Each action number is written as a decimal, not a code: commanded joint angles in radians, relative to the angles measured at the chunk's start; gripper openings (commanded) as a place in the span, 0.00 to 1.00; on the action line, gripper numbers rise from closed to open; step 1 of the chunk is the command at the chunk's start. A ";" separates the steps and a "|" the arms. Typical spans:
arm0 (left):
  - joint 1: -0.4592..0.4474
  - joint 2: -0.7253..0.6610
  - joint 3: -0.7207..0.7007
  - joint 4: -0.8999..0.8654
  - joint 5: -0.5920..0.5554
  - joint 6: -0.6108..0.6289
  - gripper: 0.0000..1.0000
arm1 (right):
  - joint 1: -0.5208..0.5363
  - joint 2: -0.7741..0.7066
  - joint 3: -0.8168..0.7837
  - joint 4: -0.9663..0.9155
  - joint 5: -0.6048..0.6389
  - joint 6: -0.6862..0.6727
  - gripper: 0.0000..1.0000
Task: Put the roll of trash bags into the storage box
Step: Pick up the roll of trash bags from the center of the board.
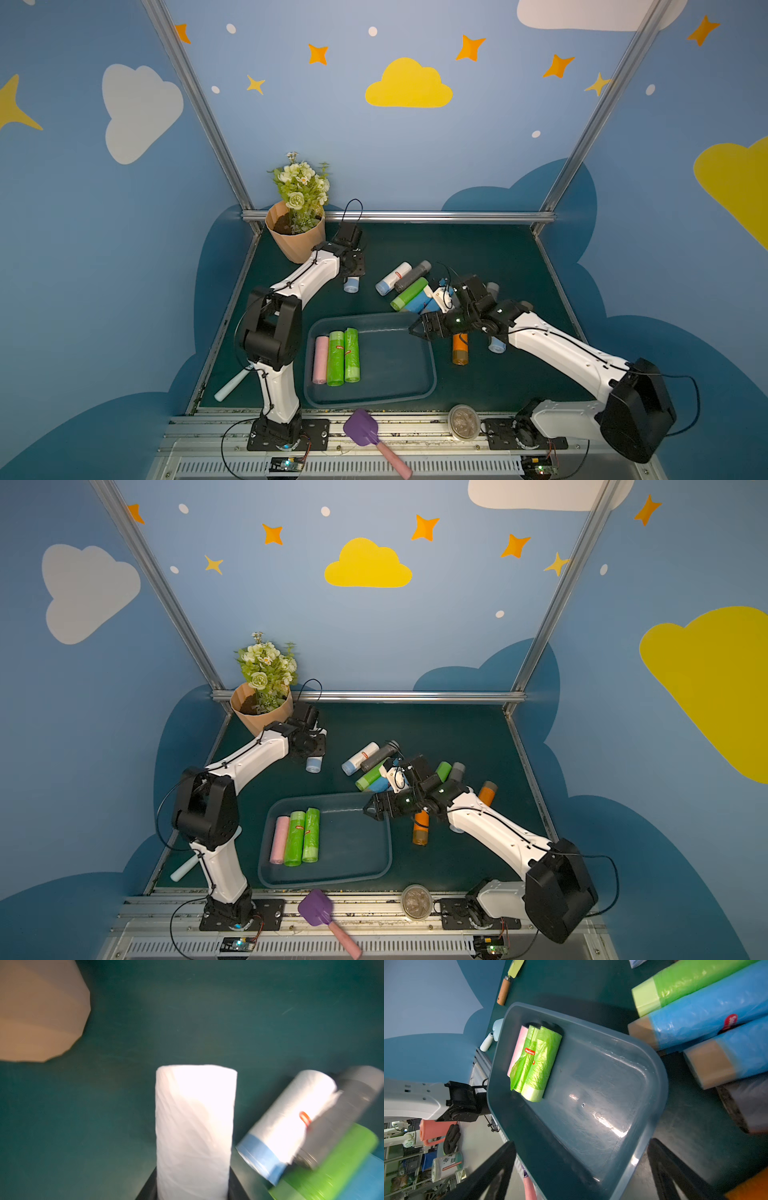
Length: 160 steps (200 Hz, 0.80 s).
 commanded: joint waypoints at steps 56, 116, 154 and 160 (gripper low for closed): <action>-0.042 -0.258 -0.207 -0.032 0.088 -0.170 0.40 | 0.078 -0.069 -0.038 -0.023 0.073 0.039 0.97; -0.179 -0.387 -0.309 -0.070 0.069 -0.265 0.40 | 0.093 -0.072 -0.052 -0.025 0.072 0.045 0.97; -0.291 -0.470 -0.420 -0.027 0.043 -0.380 0.40 | 0.101 -0.106 -0.066 -0.013 0.091 0.045 0.97; -0.311 -0.478 -0.437 -0.022 0.031 -0.400 0.40 | 0.103 -0.113 -0.075 -0.007 0.092 0.049 0.97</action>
